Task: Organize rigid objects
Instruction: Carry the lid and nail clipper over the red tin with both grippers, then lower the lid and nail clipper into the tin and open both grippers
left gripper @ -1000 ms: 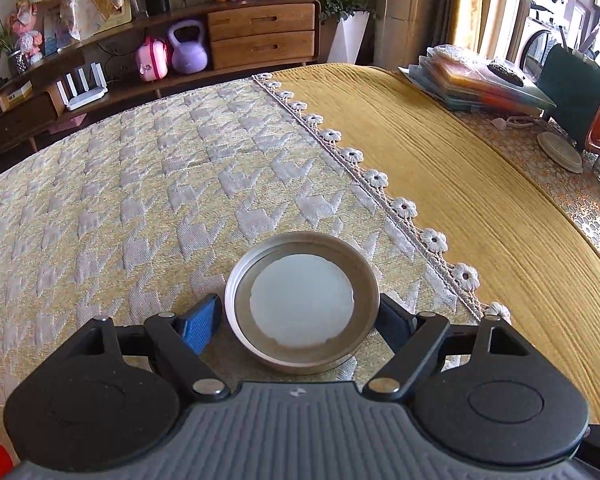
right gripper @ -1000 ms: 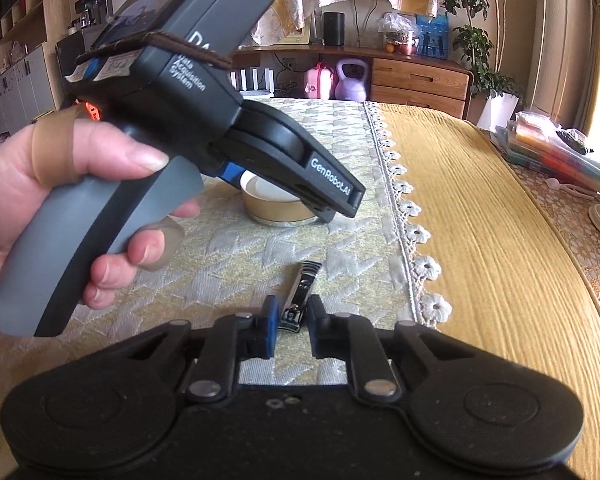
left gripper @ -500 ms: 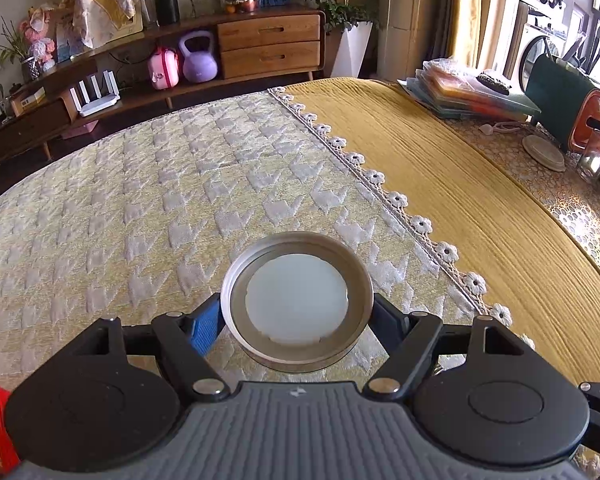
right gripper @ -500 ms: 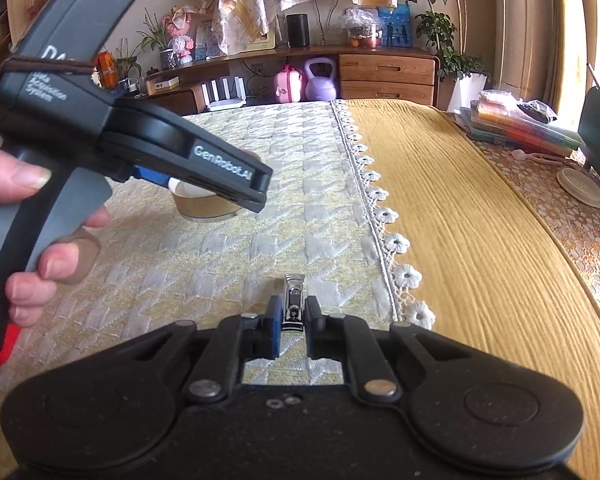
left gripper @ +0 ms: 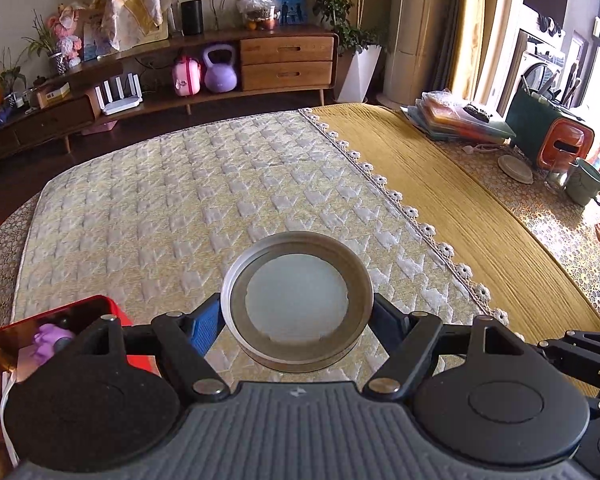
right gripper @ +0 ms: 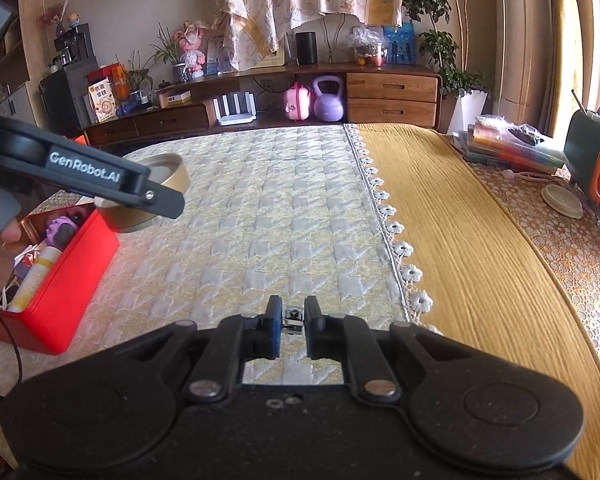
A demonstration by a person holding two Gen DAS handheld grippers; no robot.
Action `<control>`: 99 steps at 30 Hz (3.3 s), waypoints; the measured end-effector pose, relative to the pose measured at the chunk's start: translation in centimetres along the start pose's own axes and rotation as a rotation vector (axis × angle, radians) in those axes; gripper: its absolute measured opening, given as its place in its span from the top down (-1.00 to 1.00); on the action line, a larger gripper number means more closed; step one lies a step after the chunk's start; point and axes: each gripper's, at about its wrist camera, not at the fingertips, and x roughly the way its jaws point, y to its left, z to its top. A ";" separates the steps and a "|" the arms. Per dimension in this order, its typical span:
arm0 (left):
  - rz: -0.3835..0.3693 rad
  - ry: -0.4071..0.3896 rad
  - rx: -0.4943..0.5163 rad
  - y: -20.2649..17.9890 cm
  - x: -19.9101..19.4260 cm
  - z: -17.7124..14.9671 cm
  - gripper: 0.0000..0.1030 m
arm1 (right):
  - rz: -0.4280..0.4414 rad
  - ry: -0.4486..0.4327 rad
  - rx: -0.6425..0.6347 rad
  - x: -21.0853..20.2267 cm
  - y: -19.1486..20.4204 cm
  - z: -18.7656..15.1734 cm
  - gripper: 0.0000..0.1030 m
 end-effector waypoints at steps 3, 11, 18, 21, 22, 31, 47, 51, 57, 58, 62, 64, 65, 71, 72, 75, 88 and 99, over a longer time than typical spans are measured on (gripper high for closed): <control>0.008 -0.009 -0.016 1.6 -1.9 -1.0 -0.49 | 0.015 -0.015 -0.006 -1.3 1.0 0.4 0.79; 0.042 0.006 -0.087 6.3 -5.7 -3.9 -0.49 | 0.076 -0.055 -0.044 -3.8 4.7 1.5 0.79; 0.082 -0.008 -0.129 10.3 -8.7 -5.9 -0.49 | 0.129 -0.076 -0.076 -4.3 8.5 2.3 0.79; 0.101 -0.014 -0.147 12.1 -9.7 -6.7 -0.49 | 0.152 -0.080 -0.093 -4.3 10.3 2.4 0.79; 0.107 -0.015 -0.154 12.8 -9.9 -7.0 -0.49 | 0.157 -0.081 -0.098 -4.2 10.8 2.5 0.79; 0.139 0.004 -0.215 17.4 -10.7 -9.0 -0.49 | 0.209 -0.079 -0.151 -2.9 15.4 3.3 0.79; 0.111 0.107 -0.209 18.8 -7.2 -12.2 -0.49 | 0.249 -0.048 -0.221 3.5 20.3 4.6 0.79; 0.110 0.120 -0.209 18.9 -6.3 -12.3 -0.49 | 0.244 -0.019 -0.230 5.6 21.0 5.0 0.79; 0.111 0.122 -0.198 19.0 -5.5 -12.4 -0.49 | 0.238 0.026 -0.248 7.9 21.7 4.7 0.79; 0.111 0.120 -0.194 19.0 -5.4 -12.4 -0.49 | 0.235 0.032 -0.252 8.1 21.8 4.6 0.79; 0.103 0.118 -0.185 18.7 -5.0 -12.3 -0.49 | 0.231 0.055 -0.273 9.2 22.3 4.2 0.79; 0.096 0.126 -0.193 18.7 -4.7 -12.3 -0.49 | 0.231 0.049 -0.283 9.3 22.4 4.1 0.79; 0.095 0.128 -0.193 18.7 -4.6 -12.3 -0.49 | 0.232 0.047 -0.288 9.2 22.5 4.1 0.79; 0.088 0.131 -0.191 18.4 -3.9 -12.5 -0.49 | 0.217 0.078 -0.310 9.2 22.6 3.9 0.79; 0.085 0.134 -0.192 18.4 -3.8 -12.5 -0.49 | 0.216 0.093 -0.306 9.3 22.7 3.7 0.78; 0.102 0.131 -0.176 18.0 -3.7 -12.6 -0.49 | 0.201 0.109 -0.304 9.2 22.5 3.3 0.78; 0.104 0.104 -0.199 18.0 -4.6 -12.9 -0.50 | 0.251 0.112 -0.247 5.8 21.0 3.4 0.32; 0.115 0.032 -0.228 18.2 -7.7 -13.2 -0.50 | 0.281 0.070 -0.225 2.1 20.1 3.4 -0.03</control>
